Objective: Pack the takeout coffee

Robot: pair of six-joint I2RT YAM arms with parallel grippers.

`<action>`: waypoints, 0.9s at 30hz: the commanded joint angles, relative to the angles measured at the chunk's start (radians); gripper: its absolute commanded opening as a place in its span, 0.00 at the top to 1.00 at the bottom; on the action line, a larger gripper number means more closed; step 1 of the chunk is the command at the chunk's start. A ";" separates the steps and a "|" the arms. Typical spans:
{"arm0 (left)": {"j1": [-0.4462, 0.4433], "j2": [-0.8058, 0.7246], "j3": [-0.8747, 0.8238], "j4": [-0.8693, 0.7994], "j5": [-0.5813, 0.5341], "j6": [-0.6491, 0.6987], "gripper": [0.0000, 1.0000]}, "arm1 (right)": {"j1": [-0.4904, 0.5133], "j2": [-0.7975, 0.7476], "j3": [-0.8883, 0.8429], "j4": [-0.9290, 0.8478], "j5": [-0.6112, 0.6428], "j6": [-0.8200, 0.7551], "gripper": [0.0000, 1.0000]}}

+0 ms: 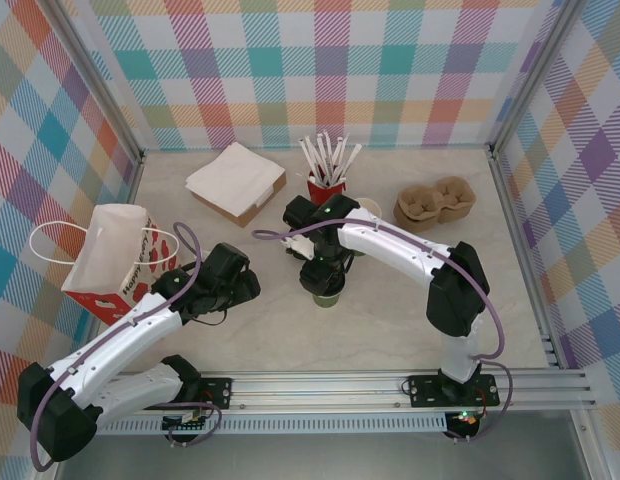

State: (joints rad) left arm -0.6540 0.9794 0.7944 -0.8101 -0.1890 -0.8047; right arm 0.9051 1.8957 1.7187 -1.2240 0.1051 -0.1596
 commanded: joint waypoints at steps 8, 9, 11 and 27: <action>-0.007 -0.007 -0.013 -0.006 -0.010 -0.013 0.31 | 0.008 -0.007 0.010 -0.038 -0.015 0.021 0.21; -0.007 -0.008 -0.013 -0.005 -0.009 -0.013 0.31 | 0.008 -0.010 0.009 -0.039 -0.015 0.020 0.20; -0.008 -0.007 -0.012 -0.004 -0.007 -0.013 0.31 | 0.009 -0.015 0.006 -0.038 -0.015 0.023 0.19; -0.007 -0.011 0.007 0.041 0.060 -0.010 0.29 | 0.003 -0.111 0.002 0.007 0.022 0.054 0.07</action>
State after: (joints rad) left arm -0.6544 0.9794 0.7944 -0.8055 -0.1650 -0.8158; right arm 0.9051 1.8614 1.7184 -1.2224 0.1165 -0.1268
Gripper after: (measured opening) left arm 0.714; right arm 0.925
